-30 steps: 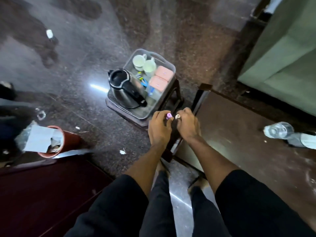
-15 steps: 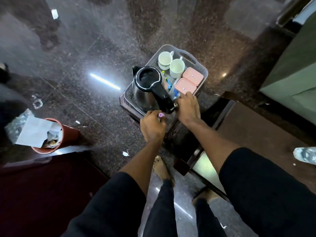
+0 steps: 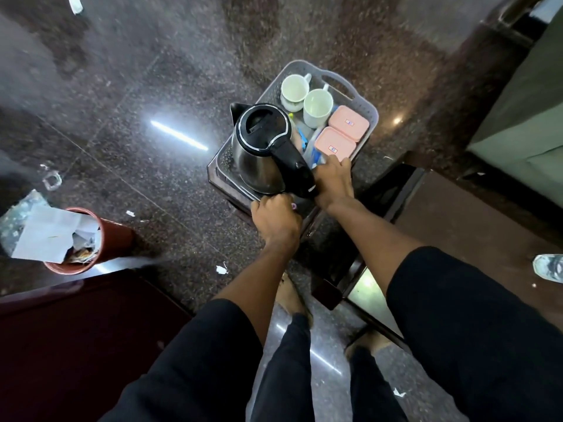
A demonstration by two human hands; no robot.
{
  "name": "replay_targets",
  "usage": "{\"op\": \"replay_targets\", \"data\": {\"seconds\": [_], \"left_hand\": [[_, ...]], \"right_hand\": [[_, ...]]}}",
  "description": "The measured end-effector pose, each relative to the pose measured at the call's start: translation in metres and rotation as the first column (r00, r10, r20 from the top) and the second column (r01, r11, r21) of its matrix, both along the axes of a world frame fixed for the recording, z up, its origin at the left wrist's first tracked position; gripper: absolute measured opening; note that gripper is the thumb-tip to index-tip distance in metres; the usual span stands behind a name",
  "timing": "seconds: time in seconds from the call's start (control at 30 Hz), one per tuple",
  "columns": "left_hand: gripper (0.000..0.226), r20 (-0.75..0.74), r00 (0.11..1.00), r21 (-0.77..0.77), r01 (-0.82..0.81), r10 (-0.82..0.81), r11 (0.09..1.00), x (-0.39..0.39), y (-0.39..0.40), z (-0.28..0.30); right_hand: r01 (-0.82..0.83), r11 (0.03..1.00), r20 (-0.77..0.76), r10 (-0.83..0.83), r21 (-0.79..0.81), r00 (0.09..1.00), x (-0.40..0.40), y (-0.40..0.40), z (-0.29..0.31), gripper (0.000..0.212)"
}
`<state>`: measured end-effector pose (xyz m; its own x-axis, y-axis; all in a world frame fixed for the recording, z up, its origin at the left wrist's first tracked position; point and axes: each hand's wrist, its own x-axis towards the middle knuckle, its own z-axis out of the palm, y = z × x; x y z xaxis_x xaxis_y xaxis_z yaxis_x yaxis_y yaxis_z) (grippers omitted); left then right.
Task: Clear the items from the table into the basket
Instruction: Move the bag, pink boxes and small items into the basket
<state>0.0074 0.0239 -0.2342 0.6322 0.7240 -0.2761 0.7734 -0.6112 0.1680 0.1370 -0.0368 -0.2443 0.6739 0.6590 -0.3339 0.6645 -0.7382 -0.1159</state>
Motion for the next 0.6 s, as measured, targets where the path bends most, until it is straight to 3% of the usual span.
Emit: {"op": "replay_targets", "data": {"seconds": [0.13,0.33,0.43,0.6], "left_hand": [[0.018,-0.03,0.999,0.022,0.024,-0.024,0.999,0.005,0.0,0.002],[0.021,-0.03,1.0,-0.01,-0.006,0.006,1.0,0.003,-0.002,0.022],[0.021,-0.015,1.0,-0.018,-0.023,0.023,1.0,-0.001,-0.01,0.044],[0.016,0.046,0.999,-0.133,-0.006,0.012,0.991,-0.005,-0.045,0.093]], "right_hand": [[0.057,0.995,-0.032,-0.054,0.083,0.998,0.002,-0.01,0.005,0.026],[0.292,0.907,-0.207,-0.236,0.303,0.949,-0.002,-0.029,0.024,0.028],[0.273,0.91,-0.194,-0.22,0.313,0.956,-0.013,-0.042,0.052,0.021],[0.321,0.924,-0.246,-0.267,0.21,0.932,-0.031,-0.075,0.086,0.031]]}}
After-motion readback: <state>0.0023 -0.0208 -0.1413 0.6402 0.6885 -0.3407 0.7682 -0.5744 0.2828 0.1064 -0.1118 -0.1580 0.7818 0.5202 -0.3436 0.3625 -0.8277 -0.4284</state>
